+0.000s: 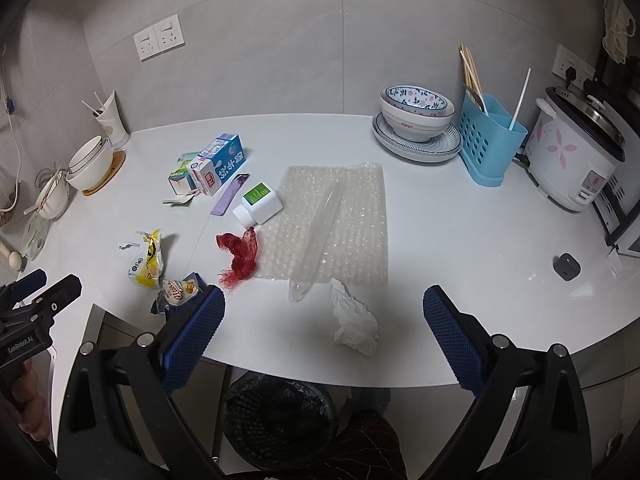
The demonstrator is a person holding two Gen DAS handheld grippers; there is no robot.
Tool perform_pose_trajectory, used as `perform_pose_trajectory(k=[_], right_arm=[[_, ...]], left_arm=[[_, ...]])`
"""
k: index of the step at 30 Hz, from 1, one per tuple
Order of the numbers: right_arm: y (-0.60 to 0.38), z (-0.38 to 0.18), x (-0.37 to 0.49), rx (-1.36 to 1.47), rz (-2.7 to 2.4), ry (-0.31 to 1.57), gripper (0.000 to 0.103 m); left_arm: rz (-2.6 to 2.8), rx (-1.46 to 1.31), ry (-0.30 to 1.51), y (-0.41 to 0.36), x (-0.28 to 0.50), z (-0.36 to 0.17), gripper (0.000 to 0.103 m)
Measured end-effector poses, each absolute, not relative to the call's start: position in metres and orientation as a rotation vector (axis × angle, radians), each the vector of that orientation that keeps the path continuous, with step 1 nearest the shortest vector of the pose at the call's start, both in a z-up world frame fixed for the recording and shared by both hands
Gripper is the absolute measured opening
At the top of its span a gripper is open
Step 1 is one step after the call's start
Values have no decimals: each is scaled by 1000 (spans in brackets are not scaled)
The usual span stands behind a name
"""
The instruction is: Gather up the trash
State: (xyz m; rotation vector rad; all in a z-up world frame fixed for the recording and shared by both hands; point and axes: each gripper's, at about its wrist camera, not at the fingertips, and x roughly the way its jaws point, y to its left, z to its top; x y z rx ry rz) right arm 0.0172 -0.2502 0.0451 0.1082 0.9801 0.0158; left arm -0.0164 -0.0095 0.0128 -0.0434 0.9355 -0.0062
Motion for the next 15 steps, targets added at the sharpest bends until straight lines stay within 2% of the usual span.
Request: perform_pose_trajectory(k=[15], right_arm=[[-254,41,21,113,14,987,95]], left_arm=[[7,-51,950,-3,-14,8,97]])
